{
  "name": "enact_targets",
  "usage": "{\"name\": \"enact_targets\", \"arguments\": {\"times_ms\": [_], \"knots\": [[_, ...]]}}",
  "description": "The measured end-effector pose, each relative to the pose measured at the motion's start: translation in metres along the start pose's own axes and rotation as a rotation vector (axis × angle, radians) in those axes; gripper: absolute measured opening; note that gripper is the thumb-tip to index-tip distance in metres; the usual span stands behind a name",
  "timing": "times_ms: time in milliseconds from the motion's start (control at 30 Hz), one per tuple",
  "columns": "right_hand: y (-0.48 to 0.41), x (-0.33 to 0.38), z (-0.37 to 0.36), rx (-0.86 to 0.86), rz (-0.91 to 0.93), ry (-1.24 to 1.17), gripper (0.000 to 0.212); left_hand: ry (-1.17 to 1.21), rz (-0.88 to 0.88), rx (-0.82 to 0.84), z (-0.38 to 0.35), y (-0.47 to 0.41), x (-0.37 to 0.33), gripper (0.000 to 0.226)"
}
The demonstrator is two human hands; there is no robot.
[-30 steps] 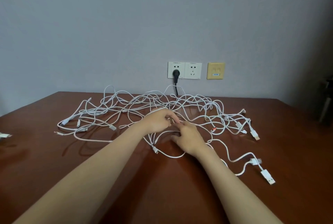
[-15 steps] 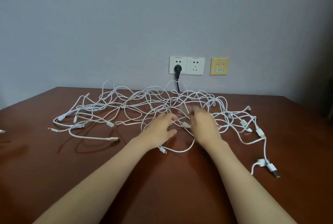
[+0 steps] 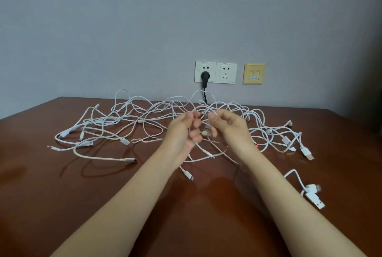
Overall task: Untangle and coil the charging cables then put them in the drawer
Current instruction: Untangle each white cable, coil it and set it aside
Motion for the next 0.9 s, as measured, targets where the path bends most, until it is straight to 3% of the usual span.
{"name": "enact_targets", "arguments": {"times_ms": [133,233,333,500,700,900], "knots": [[0.001,-0.010,0.001,0.003,-0.138,-0.139,0.027,0.245,0.071,0.036,0.020,-0.007,-0.005,0.027],[0.002,-0.019,0.002,0.006,-0.175,-0.018,0.030,0.350,0.166,0.127,0.027,-0.010,0.003,0.023],[0.007,-0.030,-0.001,0.052,-0.224,0.094,0.028,0.325,0.220,0.167,0.028,-0.010,0.007,0.025],[0.012,-0.039,-0.008,0.114,-0.330,0.086,0.033,0.176,0.268,0.190,0.027,-0.011,0.009,0.027],[0.017,-0.041,-0.017,0.152,-0.413,0.017,0.038,0.074,0.147,0.160,0.018,-0.015,0.013,0.028],[0.014,-0.031,-0.023,0.234,-0.395,-0.144,0.018,0.226,0.026,0.069,0.022,-0.019,0.003,0.037]]}}
Point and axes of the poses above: each hand's wrist, its own y-axis away from the middle knuckle, its own z-axis out of the back of the hand, x = y × z, the point moved 3 cm from there along -y, towards the middle knuckle, and after that the axes turned 15 degrees about z, right-handed, at the moved point
